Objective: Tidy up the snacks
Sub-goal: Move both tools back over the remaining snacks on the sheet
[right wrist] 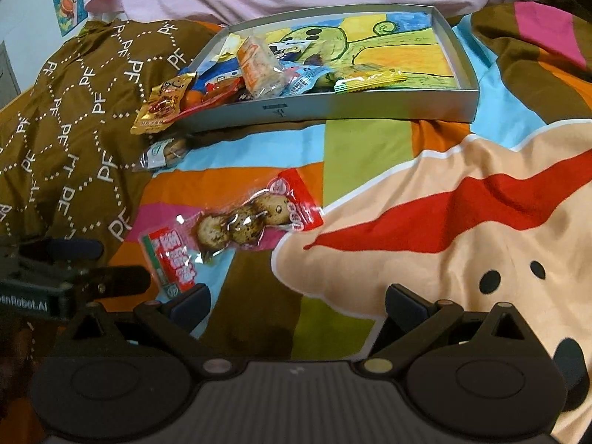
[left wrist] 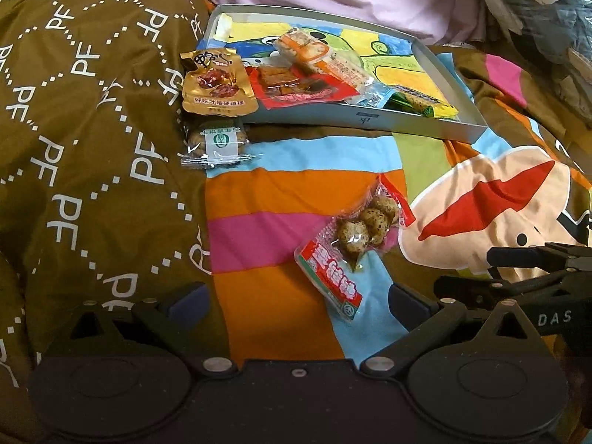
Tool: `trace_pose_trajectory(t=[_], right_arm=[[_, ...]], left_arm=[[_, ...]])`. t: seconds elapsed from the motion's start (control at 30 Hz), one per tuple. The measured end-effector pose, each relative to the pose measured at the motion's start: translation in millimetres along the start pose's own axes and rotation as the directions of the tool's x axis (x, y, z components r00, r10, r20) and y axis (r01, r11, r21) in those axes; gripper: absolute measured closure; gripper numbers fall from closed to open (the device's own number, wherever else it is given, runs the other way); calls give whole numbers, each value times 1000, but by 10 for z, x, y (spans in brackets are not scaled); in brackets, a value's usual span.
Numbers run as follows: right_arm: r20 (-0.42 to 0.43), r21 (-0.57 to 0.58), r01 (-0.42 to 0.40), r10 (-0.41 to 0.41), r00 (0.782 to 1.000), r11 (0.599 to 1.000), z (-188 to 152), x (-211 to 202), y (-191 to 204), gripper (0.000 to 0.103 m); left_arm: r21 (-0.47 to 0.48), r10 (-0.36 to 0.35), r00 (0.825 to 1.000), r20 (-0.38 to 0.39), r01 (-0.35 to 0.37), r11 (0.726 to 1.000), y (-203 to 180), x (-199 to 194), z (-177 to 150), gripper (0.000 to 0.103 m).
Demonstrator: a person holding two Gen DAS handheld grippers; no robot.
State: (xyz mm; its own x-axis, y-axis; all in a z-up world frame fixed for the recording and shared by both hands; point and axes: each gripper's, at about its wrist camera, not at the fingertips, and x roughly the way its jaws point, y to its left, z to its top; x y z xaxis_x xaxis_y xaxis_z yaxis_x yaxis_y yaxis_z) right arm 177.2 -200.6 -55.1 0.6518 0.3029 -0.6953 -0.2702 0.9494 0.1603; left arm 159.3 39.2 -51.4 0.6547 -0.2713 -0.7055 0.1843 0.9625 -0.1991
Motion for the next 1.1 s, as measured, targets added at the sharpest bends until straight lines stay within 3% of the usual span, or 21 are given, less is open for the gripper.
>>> trace_pose_trajectory(t=[0.37, 0.57, 0.8, 1.1], right_arm=[[-20, 74, -64, 65, 998, 995, 83, 173, 24, 0], [-9, 161, -137, 140, 990, 977, 130, 261, 33, 0], [5, 209, -184, 187, 982, 960, 156, 413, 114, 0], [39, 288, -205, 202, 979, 936, 288, 585, 166, 14]], left_arm=[[-32, 15, 999, 38, -14, 999, 121, -20, 100, 1], [-45, 26, 995, 92, -22, 999, 234, -35, 205, 1], [-111, 8, 992, 129, 7, 994, 382, -59, 282, 1], [-143, -29, 983, 181, 55, 988, 482, -77, 370, 1]])
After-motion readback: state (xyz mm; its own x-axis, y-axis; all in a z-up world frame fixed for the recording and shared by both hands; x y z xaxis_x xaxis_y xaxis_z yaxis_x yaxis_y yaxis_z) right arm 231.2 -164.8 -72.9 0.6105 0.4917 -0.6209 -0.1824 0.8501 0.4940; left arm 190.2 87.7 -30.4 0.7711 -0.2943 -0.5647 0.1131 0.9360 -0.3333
